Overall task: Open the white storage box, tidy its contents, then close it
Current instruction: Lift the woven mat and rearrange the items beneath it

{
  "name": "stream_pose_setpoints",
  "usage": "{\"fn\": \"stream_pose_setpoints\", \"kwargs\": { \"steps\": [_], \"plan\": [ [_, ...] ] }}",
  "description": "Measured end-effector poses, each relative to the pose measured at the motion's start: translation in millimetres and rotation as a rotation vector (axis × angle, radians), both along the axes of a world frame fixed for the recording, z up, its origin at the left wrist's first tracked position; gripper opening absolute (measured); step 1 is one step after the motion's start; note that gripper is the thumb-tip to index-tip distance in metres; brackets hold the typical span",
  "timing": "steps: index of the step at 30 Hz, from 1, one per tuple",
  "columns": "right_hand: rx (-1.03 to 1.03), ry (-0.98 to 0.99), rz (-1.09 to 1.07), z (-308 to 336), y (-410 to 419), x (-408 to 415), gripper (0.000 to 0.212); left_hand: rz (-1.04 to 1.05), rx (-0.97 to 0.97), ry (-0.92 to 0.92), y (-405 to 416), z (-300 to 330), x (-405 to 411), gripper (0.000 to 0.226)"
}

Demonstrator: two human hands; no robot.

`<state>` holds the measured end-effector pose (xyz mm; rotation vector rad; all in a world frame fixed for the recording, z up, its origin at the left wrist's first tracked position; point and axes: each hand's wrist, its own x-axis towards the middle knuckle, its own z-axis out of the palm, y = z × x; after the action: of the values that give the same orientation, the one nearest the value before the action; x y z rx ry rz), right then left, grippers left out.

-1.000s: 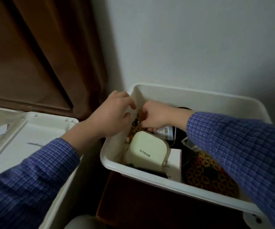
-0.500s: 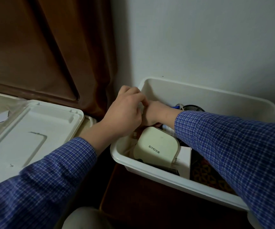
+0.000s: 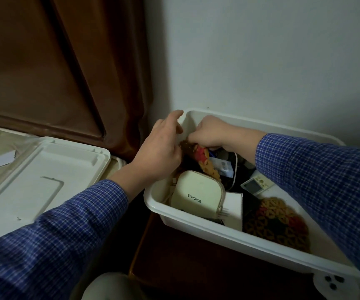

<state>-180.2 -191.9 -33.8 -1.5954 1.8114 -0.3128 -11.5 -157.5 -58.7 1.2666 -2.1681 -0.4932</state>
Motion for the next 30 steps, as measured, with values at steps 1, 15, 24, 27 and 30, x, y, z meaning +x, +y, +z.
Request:
{"fn": "stream_pose_setpoints", "kwargs": {
  "steps": [1,15,24,27,30],
  "plan": [
    [-0.019,-0.04,-0.028,4.4,1.1,-1.7,0.025,0.001,0.002,-0.002,0.4,0.8,0.1,0.072],
    [-0.259,-0.176,0.069,114.8,78.9,-100.0,0.014,0.129,0.538,0.487,8.8,74.5,-49.7,0.048],
    [-0.281,-0.175,0.399,110.9,151.9,-186.8,0.007,-0.163,1.195,0.403,26.6,84.9,-152.8,0.009],
    [-0.118,-0.126,0.39,90.8,155.8,-202.5,0.019,-0.247,1.085,0.453,27.6,64.8,-164.6,0.018],
    [-0.179,-0.082,0.154,64.8,144.8,-214.3,0.021,-0.406,1.011,0.339,26.3,53.1,-164.0,0.029]
  ]
}}
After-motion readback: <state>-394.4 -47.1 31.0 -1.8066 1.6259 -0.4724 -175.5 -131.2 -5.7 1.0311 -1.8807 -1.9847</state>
